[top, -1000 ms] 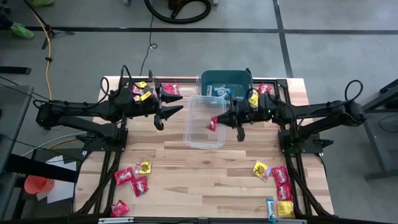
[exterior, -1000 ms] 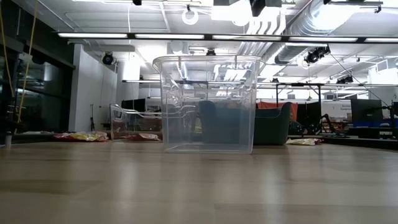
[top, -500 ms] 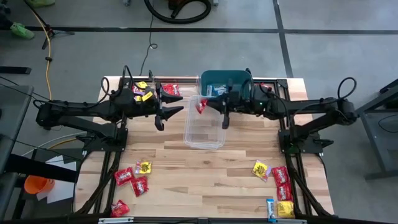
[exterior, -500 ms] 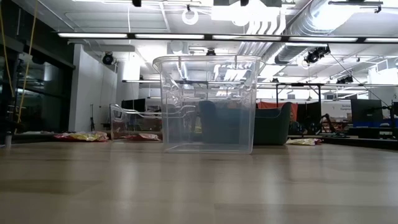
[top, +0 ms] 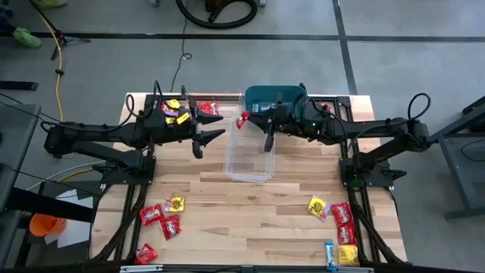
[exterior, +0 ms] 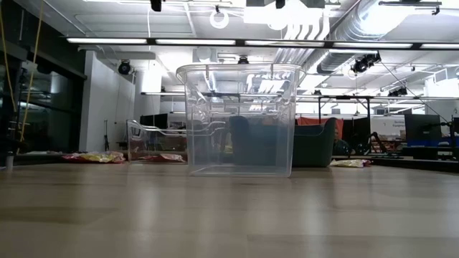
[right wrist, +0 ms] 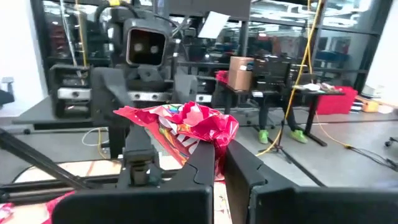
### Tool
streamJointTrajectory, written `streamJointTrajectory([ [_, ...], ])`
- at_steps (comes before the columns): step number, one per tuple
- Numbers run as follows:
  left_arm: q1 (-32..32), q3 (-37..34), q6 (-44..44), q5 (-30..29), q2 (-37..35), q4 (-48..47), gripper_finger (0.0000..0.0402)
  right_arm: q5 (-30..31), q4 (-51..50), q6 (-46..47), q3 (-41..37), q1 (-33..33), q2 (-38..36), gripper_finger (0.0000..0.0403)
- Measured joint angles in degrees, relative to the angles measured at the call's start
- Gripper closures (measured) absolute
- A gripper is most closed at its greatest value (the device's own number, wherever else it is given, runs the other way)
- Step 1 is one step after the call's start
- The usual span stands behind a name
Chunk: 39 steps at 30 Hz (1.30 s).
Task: Sort candy
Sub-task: Put the red candy into the transparent bin
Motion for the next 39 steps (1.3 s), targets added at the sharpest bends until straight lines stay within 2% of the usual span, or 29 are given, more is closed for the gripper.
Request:
streamJointTrajectory([
  [5,0.0,0.0,-0.5,0.0,2.9,3.2,0.0161,0.4,1.4,0.9,0.0,0.0,0.0,0.04],
  [10,0.0,3.2,3.0,-2.4,6.7,4.1,0.0138,0.5,1.6,3.3,0.0,0.1,0.0,0.04],
  [24,0.0,10.5,9.9,-1.8,14.8,4.5,0.0138,0.5,2.0,4.8,0.0,0.6,0.0,0.04],
  [27,0.0,11.4,9.2,-2.6,15.2,4.6,0.0163,0.5,1.5,4.8,0.0,1.0,0.0,0.04],
  [29,0.0,11.4,10.2,-2.9,15.2,4.2,0.0198,0.6,1.1,4.8,0.0,1.2,0.0,0.04],
  [35,0.0,11.5,11.0,-3.5,15.1,3.8,0.0362,0.5,0.8,4.8,0.0,1.2,-0.1,0.04],
  [37,0.0,11.5,10.9,-3.9,15.1,3.5,0.0382,0.5,0.8,4.9,0.0,1.2,-0.2,0.0394],
  [39,0.0,11.5,11.1,-4.5,15.0,2.8,0.0376,0.4,0.2,6.2,-0.1,1.2,-0.4,0.0377],
])
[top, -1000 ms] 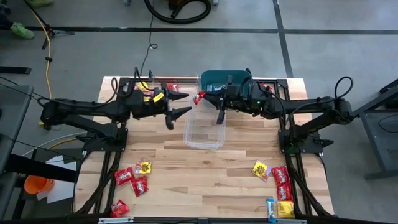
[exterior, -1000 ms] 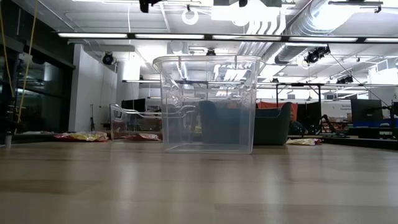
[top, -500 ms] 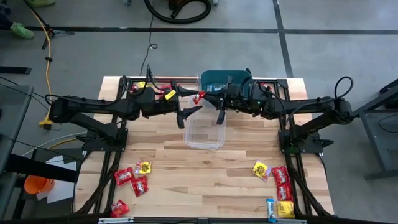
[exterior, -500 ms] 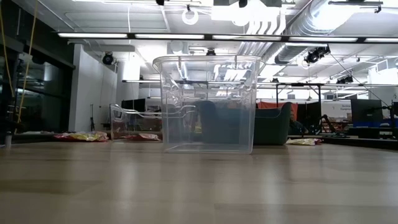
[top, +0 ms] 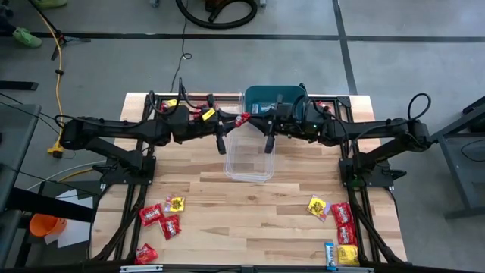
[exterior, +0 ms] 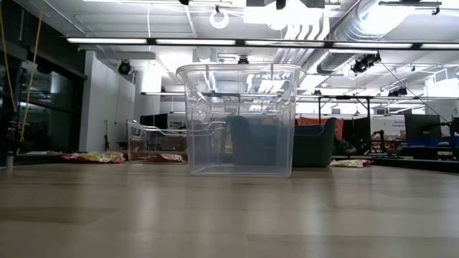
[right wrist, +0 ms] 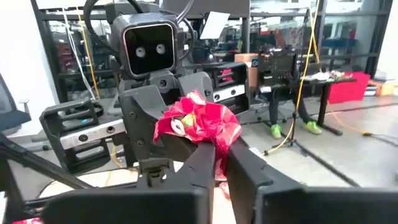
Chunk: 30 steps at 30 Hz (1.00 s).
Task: Sort candy
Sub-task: Put the red candy into the transparent bin
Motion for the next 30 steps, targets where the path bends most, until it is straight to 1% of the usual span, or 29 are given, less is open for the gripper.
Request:
streamJointTrajectory([
  [3,0.0,0.0,0.3,-0.3,-0.6,-1.3,0.0375,1.3,-1.1,0.5,0.0,0.0,-1.1,0.0332],
  [6,0.1,-0.1,0.8,-1.4,-1.5,-3.2,0.0388,6.3,-2.5,0.4,0.0,0.0,-3.6,0.0277],
  [8,0.3,-0.1,2.1,-3.3,-2.6,-5.2,0.0393,9.5,-4.8,0.4,0.0,0.0,-5.2,0.0243],
  [10,0.5,-0.1,4.1,-7.3,-4.1,-7.9,0.0394,12.1,-7.8,-0.3,0.0,0.0,-7.1,0.0215],
  [12,1.2,-0.1,6.1,-12.2,-6.1,-11.8,0.0394,14.3,-10.4,-0.8,0.0,0.0,-9.4,0.0196],
  [14,2.7,-0.1,6.6,-15.9,-8.4,-14.7,0.0393,15.7,-14.2,-1.0,0.0,0.0,-11.6,0.0183],
  [17,7.2,-1.3,4.9,-16.7,-11.5,-18.6,0.0393,15.9,-19.6,-0.1,0.0,0.0,-13.9,0.0177],
  [20,13.7,-4.7,-0.8,-14.3,-12.7,-19.6,0.0393,16.0,-23.4,1.9,0.0,0.0,-15.6,0.0176],
  [23,21.4,-8.8,-11.0,-10.6,-11.4,-20.3,0.0393,16.1,-26.5,4.4,0.0,0.0,-15.9,0.0176],
  [24,23.7,-9.7,-14.8,-9.2,-10.1,-20.9,0.0393,16.1,-27.1,5.3,0.0,0.0,-15.8,0.0176],
  [26,28.1,-10.6,-20.1,-5.3,-6.2,-25.1,0.0393,16.5,-28.1,6.9,0.0,0.0,-15.8,0.0176],
  [28,31.4,-10.4,-23.4,-0.1,-1.9,-28.7,0.0393,16.6,-29.1,8.6,0.0,0.0,-15.5,0.0176],
  [30,33.6,-9.4,-24.8,5.5,2.2,-29.7,0.0393,16.6,-30.2,9.5,0.0,0.0,-15.3,0.0176],
])
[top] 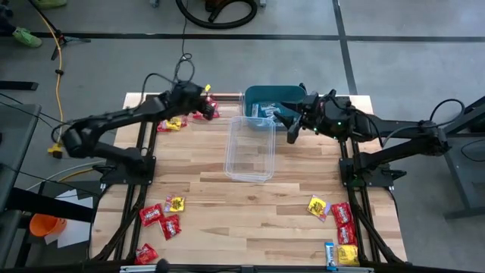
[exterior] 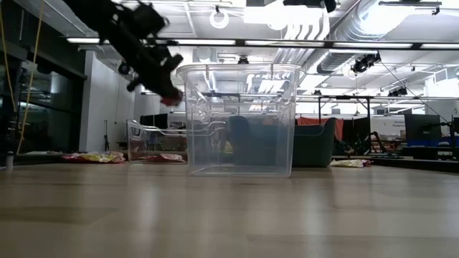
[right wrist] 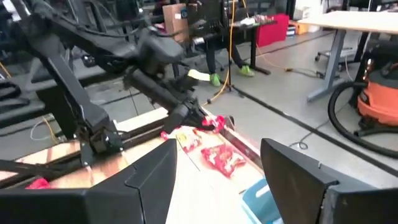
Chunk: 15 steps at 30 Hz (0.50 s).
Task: Sort candy
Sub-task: Put the red candy into the transparent bin
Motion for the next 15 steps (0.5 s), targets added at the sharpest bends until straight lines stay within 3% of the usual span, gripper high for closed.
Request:
streamJointTrajectory([
  [3,1.4,1.6,0.0,5.1,5.3,-0.5,0.0392,0.1,-0.5,2.0,0.0,0.0,0.4,0.0176],
  [7,1.7,3.3,1.8,4.9,9.7,-0.8,0.038,0.1,-1.1,4.0,0.0,0.0,1.0,0.0176],
  [15,1.7,4.2,2.5,2.7,10.2,-3.6,0.0279,0.1,-2.1,5.6,0.0,0.0,1.7,0.0175],
])
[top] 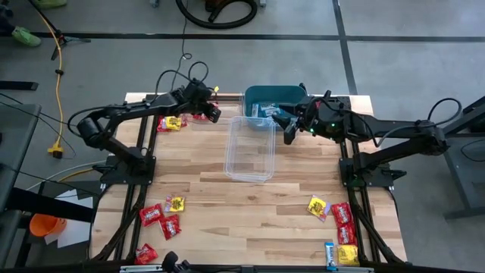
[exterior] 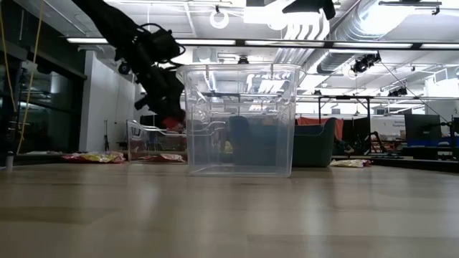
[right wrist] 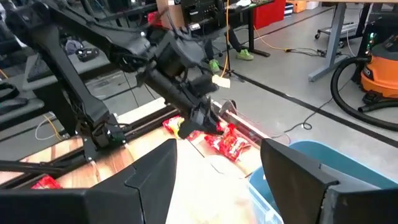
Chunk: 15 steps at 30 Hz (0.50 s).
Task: Sort candy
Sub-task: Put the red candy into the transparent bin
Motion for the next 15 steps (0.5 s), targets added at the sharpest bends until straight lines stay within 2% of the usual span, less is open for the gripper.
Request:
streamJointTrajectory([
  [5,0.0,0.0,0.0,-1.5,-3.7,0.5,0.0214,0.0,0.1,-0.2,0.0,0.0,0.1,0.0175],
  [10,0.0,0.0,0.0,-2.4,-9.0,0.5,0.0176,-0.1,0.1,-2.4,0.0,0.0,0.1,0.0175],
  [12,0.0,0.0,-0.7,-0.7,-11.7,0.7,0.017,-0.1,0.1,-3.4,0.0,0.0,0.1,0.0175],
  [15,-0.4,0.0,-3.7,5.4,-16.3,2.7,0.0169,-0.1,0.1,-5.4,0.0,0.0,0.1,0.0175],
])
